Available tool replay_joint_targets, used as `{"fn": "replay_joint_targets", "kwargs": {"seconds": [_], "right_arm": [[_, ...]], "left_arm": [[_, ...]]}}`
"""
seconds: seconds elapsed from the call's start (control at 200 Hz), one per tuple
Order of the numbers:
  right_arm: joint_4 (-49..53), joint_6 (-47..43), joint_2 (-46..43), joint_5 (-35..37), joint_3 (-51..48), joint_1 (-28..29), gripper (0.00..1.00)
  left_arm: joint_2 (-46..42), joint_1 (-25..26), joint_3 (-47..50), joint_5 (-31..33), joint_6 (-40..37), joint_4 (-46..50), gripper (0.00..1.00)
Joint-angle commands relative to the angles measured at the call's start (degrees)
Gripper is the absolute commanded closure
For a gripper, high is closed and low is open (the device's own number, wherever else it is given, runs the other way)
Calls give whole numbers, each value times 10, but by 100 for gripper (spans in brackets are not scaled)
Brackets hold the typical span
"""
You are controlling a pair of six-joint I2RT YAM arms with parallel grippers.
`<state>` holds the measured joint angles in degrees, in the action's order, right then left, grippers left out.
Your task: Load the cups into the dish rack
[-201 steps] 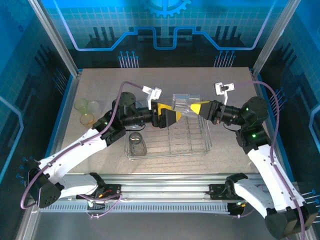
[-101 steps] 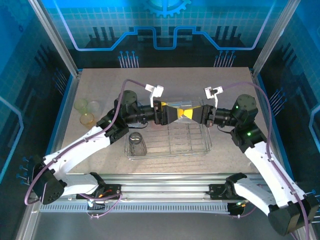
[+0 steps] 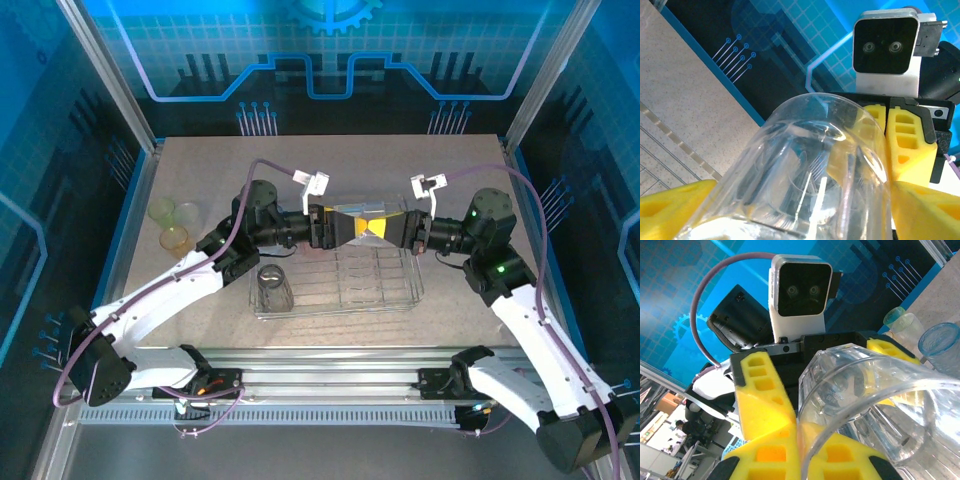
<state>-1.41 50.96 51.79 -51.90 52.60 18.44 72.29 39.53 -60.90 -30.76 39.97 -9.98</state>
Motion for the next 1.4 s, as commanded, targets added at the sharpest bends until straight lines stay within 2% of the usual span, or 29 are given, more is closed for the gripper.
{"fn": "replay_joint_targets", "kwargs": {"seconds": [0.0, 0.15, 0.265, 0.335, 0.44, 0.525, 0.605, 0.675, 0.871, 1.131, 1.391], "right_arm": [[-17, -7, -1, 13, 13, 0, 100], [-23, -4, 2, 4, 7, 1, 100], [-12, -21, 3, -1, 9, 1, 75], [37, -54, 1, 21, 19, 0, 61], [215, -154, 1, 125, 64, -1, 58], [345, -219, 2, 246, 97, -1, 56], [421, -256, -2, 349, 106, -4, 56], [445, -271, -15, 388, 98, -12, 56], [445, -278, -58, 392, 54, -39, 56], [455, -299, -80, 402, 29, -68, 55], [460, -318, -99, 399, 11, -91, 55]], "left_arm": [[-8, 3, 6, -34, 9, -24, 22], [-7, 3, 7, -43, 15, -34, 37], [-11, 3, 7, -38, 14, -28, 52], [-17, 2, 1, -14, 3, 7, 61], [-38, 6, -23, 95, -35, 128, 72], [-49, 17, -60, 207, -79, 261, 78], [-42, 26, -108, 297, -102, 385, 79], [-27, 28, -143, 344, -105, 469, 79], [31, 48, -212, 402, -116, 600, 80], [139, 93, -276, 441, -128, 674, 83], [249, 95, -323, 508, -111, 748, 78]]}}
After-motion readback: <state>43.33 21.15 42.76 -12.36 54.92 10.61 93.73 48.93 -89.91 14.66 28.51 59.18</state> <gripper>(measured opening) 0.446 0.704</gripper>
